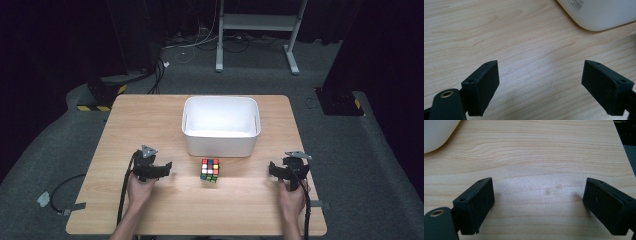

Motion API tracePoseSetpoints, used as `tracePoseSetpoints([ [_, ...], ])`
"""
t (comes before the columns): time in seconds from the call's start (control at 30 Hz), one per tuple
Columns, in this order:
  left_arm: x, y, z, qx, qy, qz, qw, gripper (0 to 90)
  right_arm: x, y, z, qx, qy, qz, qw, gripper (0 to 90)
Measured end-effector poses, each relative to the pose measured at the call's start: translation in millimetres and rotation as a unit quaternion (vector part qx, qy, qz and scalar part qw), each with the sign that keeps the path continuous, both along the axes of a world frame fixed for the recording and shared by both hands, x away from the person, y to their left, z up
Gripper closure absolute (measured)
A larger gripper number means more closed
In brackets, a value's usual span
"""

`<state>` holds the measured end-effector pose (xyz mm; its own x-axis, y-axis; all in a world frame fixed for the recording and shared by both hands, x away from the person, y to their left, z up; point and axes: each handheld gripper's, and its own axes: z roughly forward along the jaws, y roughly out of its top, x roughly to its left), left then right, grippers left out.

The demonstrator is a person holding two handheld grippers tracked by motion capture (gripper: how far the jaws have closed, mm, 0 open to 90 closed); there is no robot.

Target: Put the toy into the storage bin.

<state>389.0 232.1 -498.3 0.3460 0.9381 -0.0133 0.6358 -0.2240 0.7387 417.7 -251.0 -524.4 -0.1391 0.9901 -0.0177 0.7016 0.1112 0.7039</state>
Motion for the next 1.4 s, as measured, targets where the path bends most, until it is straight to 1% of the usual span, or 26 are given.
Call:
tracePoseSetpoints([
  [0.07, 0.1, 1.5, 3.8, -0.008, -0.001, -0.002, 1.0000, 15.0, 0.1, 0.2, 0.0, 0.000, 0.000, -0.001, 1.0000, 9.8],
  [0.2, 0.3, -1.4, 6.6, 0.000, 0.001, -0.012, 0.9999, 15.0, 0.1, 0.3, 0.0, 0.000, 0.000, -0.001, 1.0000, 9.8],
  [0.33, -3.5, -5.8, 7.3, 0.009, 0.000, -0.023, 0.9997, 14.8, 0.1, 0.3, 0.0, 0.000, 0.000, -0.001, 1.0000, 9.8],
  [0.4, -5.5, -7.1, 7.4, 0.009, -0.002, -0.027, 0.9996, 14.7, 0.1, 0.6, 0.0, 0.001, 0.001, -0.003, 1.0000, 9.8],
  [0.5, -7.3, -9.7, 7.8, 0.012, 0.001, -0.037, 0.9992, 14.4, 0.2, 0.5, 0.0, 0.000, 0.000, -0.002, 1.0000, 9.8],
  [0.57, -8.4, -11.0, 8.0, 0.012, 0.002, -0.039, 0.9992, 14.3, 0.1, 0.7, 0.0, 0.000, 0.001, -0.003, 1.0000, 9.8],
  [0.63, -12.0, -14.8, 9.1, 0.012, 0.003, -0.048, 0.9988, 14.7, 0.1, 0.8, 0.0, 0.001, 0.001, -0.004, 1.0000, 9.9],
  [0.77, -15.3, -19.2, 10.8, 0.005, 0.007, -0.056, 0.9984, 14.9, 0.0, 0.8, 0.0, 0.001, 0.001, -0.004, 1.0000, 9.9],
  [1.07, -23.5, -27.0, 11.7, -0.003, 0.006, -0.071, 0.9974, 14.6, -0.1, 1.0, 0.0, 0.001, 0.001, -0.004, 1.0000, 10.0],
  [1.17, -27.0, -30.5, 12.7, -0.011, 0.003, -0.077, 0.9969, 14.2, -0.2, 1.0, 0.0, 0.001, 0.000, -0.004, 1.0000, 10.0],
  [1.4, -33.6, -43.1, 13.5, -0.012, -0.005, -0.102, 0.9947, 12.5, -0.3, 1.2, 0.0, 0.001, 0.000, -0.003, 1.0000, 10.1],
])
